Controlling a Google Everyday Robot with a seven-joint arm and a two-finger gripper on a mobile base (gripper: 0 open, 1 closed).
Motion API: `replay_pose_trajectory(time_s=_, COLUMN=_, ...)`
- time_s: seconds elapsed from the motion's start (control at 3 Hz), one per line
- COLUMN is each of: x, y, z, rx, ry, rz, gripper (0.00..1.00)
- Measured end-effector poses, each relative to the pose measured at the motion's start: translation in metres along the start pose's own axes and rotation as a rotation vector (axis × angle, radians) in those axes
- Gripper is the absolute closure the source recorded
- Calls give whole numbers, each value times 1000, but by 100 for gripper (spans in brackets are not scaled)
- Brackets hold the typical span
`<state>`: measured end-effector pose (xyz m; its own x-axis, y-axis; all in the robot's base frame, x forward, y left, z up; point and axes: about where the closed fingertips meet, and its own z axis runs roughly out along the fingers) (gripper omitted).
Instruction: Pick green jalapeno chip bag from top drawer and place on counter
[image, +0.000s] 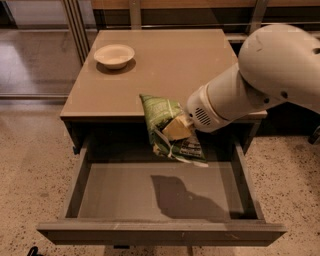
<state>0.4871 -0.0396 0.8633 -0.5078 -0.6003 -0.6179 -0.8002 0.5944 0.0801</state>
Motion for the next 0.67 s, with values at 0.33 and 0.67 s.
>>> replay_pose_trajectory(time_s=0.33, x=-16, y=-28, z=-33, rx=132, ry=-66, rz=53, gripper=100)
replay_pose_trajectory(time_s=0.67, x=-27, y=-58, z=-58, rx=247, ry=-95, rz=112, gripper=100)
